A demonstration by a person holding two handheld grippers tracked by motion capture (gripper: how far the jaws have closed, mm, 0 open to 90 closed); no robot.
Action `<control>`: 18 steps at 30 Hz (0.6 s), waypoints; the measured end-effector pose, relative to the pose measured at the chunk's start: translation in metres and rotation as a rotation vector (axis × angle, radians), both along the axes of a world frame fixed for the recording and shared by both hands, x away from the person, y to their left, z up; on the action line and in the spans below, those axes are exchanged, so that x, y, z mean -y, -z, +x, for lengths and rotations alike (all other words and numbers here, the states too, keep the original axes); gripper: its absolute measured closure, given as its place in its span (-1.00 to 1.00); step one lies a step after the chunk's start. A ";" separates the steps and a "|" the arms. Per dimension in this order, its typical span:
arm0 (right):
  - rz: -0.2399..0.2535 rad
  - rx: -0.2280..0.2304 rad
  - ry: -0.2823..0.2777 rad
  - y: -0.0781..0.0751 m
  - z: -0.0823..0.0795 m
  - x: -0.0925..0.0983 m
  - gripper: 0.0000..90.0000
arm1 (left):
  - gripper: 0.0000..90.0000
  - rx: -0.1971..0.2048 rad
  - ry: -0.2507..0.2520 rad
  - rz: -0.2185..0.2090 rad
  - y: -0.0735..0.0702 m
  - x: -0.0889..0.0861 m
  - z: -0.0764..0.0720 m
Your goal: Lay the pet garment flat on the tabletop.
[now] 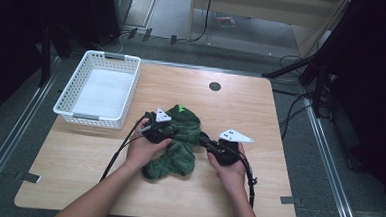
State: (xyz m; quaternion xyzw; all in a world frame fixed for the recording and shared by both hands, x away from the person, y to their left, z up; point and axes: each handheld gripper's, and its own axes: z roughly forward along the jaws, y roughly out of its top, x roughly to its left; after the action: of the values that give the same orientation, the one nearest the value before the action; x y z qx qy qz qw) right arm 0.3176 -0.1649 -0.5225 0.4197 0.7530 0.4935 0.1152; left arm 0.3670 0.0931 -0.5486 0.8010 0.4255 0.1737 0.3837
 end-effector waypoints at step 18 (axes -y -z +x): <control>-0.014 0.056 0.078 -0.021 -0.012 -0.005 0.34 | 0.11 0.024 -0.099 -0.153 -0.023 -0.030 -0.011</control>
State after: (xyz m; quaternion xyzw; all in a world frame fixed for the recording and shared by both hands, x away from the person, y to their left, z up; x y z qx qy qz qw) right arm 0.3053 -0.1599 -0.5011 0.4339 0.7360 0.4950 0.1580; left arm 0.3560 0.1234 -0.5255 0.7451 0.4720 0.1688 0.4399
